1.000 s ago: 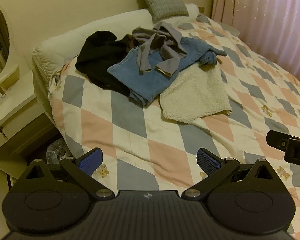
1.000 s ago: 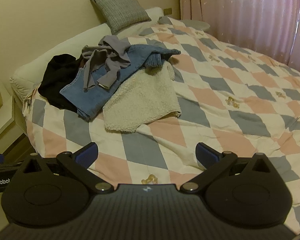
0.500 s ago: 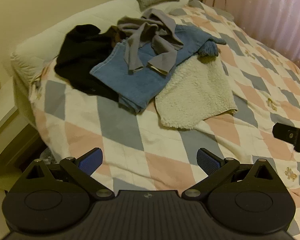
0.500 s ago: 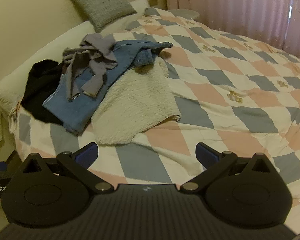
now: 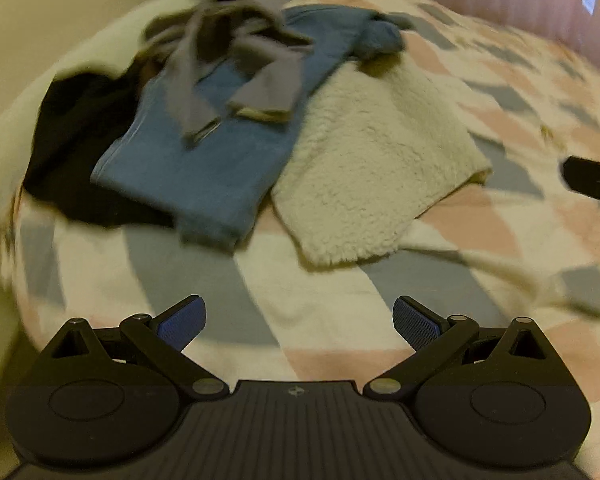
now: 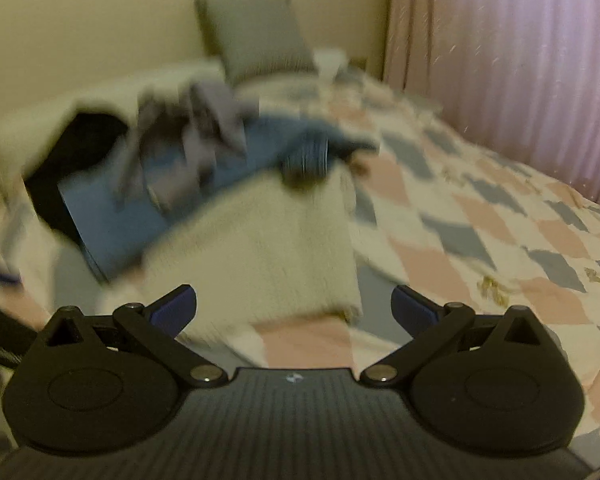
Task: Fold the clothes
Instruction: 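Grasp the cream fleece vest edge with the left gripper while the right gripper grasps another edge, then lift the fleece vest off the pile with both grippers, holding it up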
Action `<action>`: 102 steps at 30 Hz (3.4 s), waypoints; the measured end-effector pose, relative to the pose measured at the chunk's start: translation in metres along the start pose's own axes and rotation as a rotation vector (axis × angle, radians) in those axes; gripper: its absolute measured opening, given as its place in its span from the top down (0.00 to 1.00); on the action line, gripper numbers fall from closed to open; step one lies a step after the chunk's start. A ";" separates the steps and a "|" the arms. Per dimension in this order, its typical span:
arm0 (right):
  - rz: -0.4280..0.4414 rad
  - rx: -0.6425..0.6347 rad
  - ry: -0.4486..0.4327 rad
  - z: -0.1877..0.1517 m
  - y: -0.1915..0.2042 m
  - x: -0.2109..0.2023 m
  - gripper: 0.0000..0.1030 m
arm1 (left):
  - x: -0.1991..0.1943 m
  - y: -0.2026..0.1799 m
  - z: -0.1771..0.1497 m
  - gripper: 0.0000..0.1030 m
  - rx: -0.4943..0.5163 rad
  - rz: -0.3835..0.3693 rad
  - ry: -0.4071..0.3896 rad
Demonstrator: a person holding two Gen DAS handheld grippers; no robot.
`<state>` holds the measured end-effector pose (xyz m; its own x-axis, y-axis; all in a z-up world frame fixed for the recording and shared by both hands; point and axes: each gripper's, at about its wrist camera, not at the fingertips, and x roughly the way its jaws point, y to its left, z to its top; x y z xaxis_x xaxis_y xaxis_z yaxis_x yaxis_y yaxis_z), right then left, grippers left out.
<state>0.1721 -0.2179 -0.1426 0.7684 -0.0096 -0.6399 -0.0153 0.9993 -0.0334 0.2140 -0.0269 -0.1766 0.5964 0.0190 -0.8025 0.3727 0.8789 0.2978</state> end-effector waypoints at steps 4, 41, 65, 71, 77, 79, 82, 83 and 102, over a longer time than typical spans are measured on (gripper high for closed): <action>-0.041 -0.153 0.046 -0.031 -0.010 0.066 0.01 | 0.054 -0.055 -0.014 0.14 0.484 0.138 -0.165; -0.219 -0.371 -0.253 0.003 -0.041 0.113 0.93 | 0.064 -0.034 0.013 0.90 0.769 0.423 -0.625; -0.041 -0.239 -0.573 0.169 -0.088 -0.301 0.09 | -0.256 0.012 0.136 0.88 0.394 0.498 -0.847; 0.244 -0.084 -0.379 -0.008 -0.029 -0.240 0.13 | -0.247 -0.003 0.131 0.88 0.431 0.474 -0.865; 0.401 0.003 -0.320 -0.061 0.063 -0.208 0.11 | -0.260 -0.001 0.116 0.88 0.480 0.443 -0.882; 0.388 -0.005 -0.317 -0.063 0.085 -0.198 0.11 | -0.256 0.002 0.117 0.88 0.486 0.428 -0.890; 0.310 -0.001 -0.327 -0.046 0.109 -0.174 0.23 | -0.253 0.011 0.114 0.88 0.487 0.408 -0.905; 0.274 -0.004 -0.338 -0.039 0.114 -0.164 0.44 | -0.252 0.016 0.112 0.88 0.487 0.401 -0.909; -0.256 0.023 -0.637 0.091 -0.052 -0.353 0.92 | -0.370 0.022 0.101 0.87 0.358 0.283 -1.091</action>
<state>-0.0404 -0.2629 0.1553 0.9725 -0.2301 -0.0371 0.2254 0.9689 -0.1022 0.0733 -0.0629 0.1796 0.9167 -0.3781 0.1291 0.2046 0.7218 0.6612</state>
